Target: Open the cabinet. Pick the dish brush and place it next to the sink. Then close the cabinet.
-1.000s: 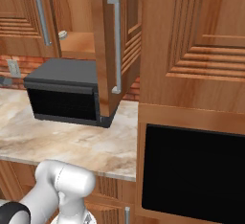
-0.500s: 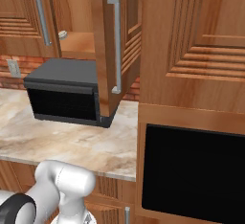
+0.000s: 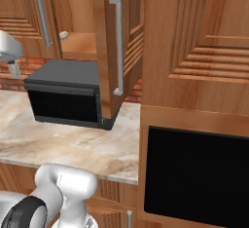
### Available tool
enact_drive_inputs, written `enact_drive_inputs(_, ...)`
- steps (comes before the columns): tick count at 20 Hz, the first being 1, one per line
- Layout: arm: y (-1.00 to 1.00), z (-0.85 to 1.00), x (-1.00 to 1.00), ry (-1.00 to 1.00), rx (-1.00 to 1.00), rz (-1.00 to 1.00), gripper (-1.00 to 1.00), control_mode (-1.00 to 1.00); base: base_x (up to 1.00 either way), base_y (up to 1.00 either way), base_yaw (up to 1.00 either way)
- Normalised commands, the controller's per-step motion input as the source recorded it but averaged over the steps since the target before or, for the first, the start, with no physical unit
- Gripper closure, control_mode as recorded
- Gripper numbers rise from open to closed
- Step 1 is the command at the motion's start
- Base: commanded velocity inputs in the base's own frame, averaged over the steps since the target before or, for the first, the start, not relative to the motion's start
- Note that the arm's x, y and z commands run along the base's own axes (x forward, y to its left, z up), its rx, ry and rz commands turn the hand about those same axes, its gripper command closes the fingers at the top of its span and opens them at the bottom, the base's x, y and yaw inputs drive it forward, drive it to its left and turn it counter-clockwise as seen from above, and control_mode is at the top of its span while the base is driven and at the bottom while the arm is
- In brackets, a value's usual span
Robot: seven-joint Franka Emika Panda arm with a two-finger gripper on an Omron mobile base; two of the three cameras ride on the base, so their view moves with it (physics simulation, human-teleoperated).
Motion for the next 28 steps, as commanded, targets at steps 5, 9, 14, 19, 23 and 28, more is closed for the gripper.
enact_drive_inputs(5, 0.47, -0.63, 0.83, -0.03, 0.09, 0.24, -1.0, -1.0, 0.0, 0.0, 0.0)
enact_drive_inputs(9, 0.22, -0.15, 0.6, -0.03, 0.02, 0.12, -1.0, -1.0, 0.0, 0.0, 0.0)
enact_drive_inputs(14, 0.05, 0.15, 0.23, -0.06, 0.0, 0.01, -1.0, -1.0, 0.0, 0.0, 0.0)
enact_drive_inputs(19, 0.17, 0.19, 0.39, 0.0, 0.0, -0.06, -1.0, -1.0, 0.0, 0.0, 0.0)
enact_drive_inputs(23, 0.13, 0.34, 0.11, 0.19, 0.0, -0.13, -1.0, -1.0, 0.0, 0.0, 0.0)
enact_drive_inputs(28, 0.03, 0.08, 0.15, 0.17, 0.0, -0.15, -1.0, -1.0, 0.0, 0.0, 0.0)
